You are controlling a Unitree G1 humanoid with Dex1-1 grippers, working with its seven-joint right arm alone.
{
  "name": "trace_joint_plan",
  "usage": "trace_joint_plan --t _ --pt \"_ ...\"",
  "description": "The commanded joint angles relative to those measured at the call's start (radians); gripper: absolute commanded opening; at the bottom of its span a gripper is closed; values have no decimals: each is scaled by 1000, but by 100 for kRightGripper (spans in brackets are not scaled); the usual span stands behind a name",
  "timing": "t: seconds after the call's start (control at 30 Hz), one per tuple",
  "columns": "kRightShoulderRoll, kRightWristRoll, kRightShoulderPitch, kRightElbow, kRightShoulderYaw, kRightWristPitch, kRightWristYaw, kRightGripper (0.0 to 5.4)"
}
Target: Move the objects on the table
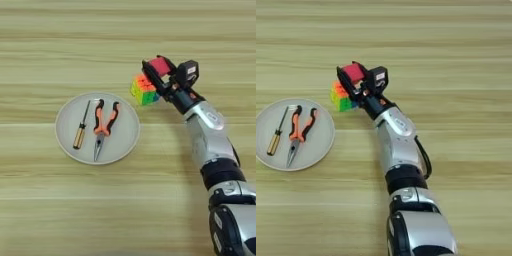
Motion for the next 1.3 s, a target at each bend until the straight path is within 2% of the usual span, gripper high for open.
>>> trace_joint_plan --t 0.03,0.2,0.33,0.43,0.7,1.3 --pt "-32 -47 -140 61 -64 -131 -194 235" --pt "-73 -126 -196 200 -92 -218 -396 235" --pt "-113 -185 -236 320 -84 -191 -526 235" --pt "-127 -233 -252 384 -54 -151 -572 235" --pt "-126 -268 -267 447 -10 -83 -566 235" --pt "-127 -282 -275 488 25 40 -561 235"
